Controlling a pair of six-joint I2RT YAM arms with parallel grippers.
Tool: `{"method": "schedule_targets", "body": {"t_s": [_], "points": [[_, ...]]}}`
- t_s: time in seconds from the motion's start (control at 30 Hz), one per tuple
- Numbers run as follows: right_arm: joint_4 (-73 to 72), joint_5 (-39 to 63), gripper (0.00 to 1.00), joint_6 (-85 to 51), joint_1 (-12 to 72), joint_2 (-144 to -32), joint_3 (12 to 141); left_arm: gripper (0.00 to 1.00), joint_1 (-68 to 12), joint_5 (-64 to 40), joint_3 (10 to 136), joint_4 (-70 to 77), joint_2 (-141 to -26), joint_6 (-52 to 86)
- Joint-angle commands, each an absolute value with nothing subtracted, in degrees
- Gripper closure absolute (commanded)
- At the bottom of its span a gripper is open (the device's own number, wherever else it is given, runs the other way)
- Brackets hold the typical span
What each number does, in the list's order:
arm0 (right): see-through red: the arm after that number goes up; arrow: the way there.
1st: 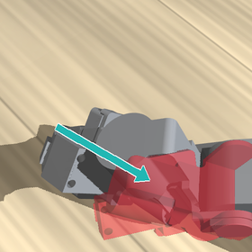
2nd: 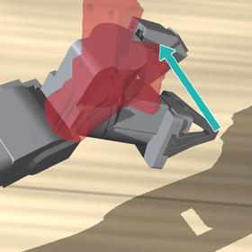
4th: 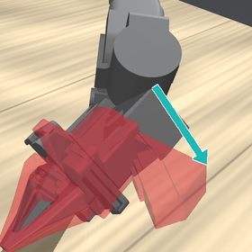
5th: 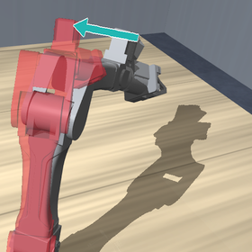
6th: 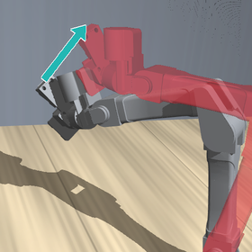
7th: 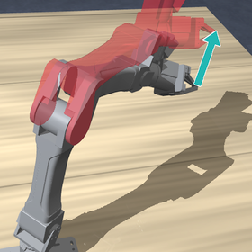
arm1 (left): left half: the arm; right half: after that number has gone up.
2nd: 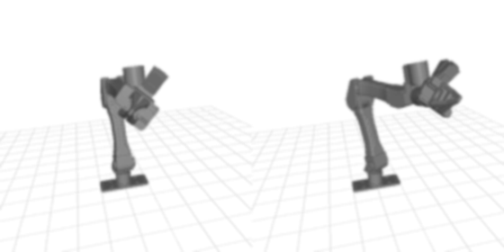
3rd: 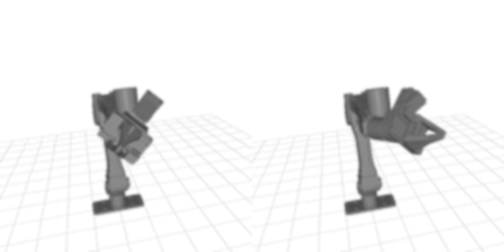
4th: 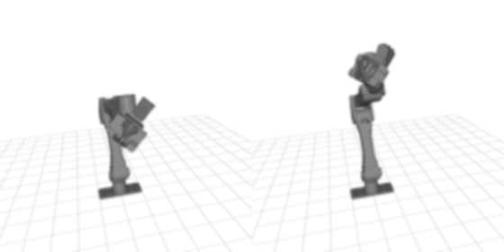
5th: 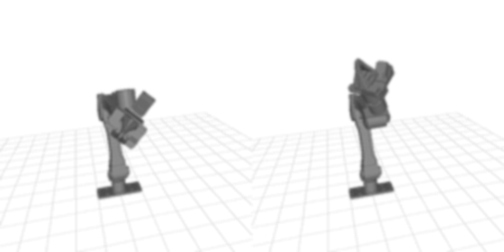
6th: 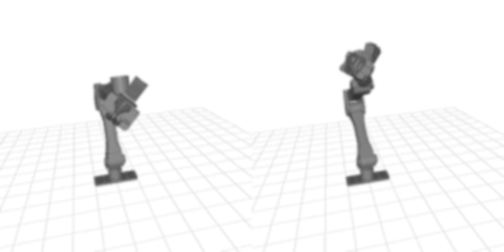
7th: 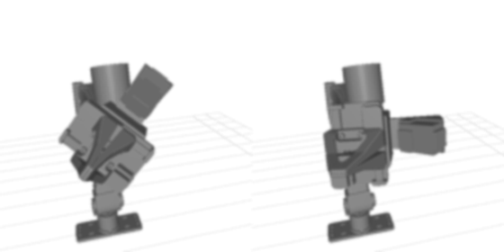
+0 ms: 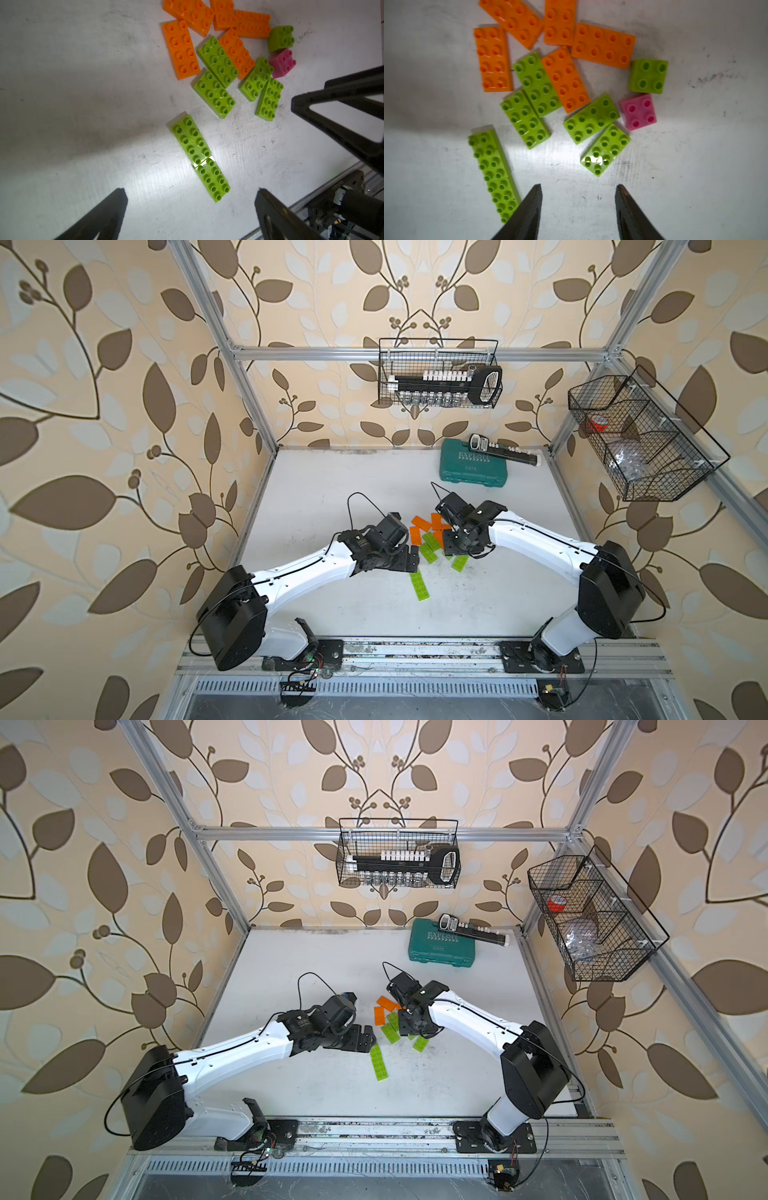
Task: Assemble a small pinwheel with lego
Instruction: Pick up the lego brick from the center of the board.
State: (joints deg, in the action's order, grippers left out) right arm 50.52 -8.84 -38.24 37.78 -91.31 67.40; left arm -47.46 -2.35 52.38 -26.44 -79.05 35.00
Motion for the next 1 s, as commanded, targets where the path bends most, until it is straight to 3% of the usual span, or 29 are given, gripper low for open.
{"method": "schedule_targets", "body": {"t_s": [0.0, 0.33, 0.97], "points": [[52.0, -10.6, 0.49, -43.9, 34.9, -89.1, 64.6, 0.02, -49.7, -1.8, 55.6, -21.9, -82.0, 35.6], [47.8, -8.5, 0.55, -49.5, 33.2, -96.5, 64.0, 0.05, -50.7, -6.7, 60.0, -16.5, -90.8, 37.7], [45.1, -5.9, 0.58, -50.8, 32.7, -102.7, 63.5, 0.05, -50.6, -4.1, 60.3, -19.0, -90.2, 37.2]]}}
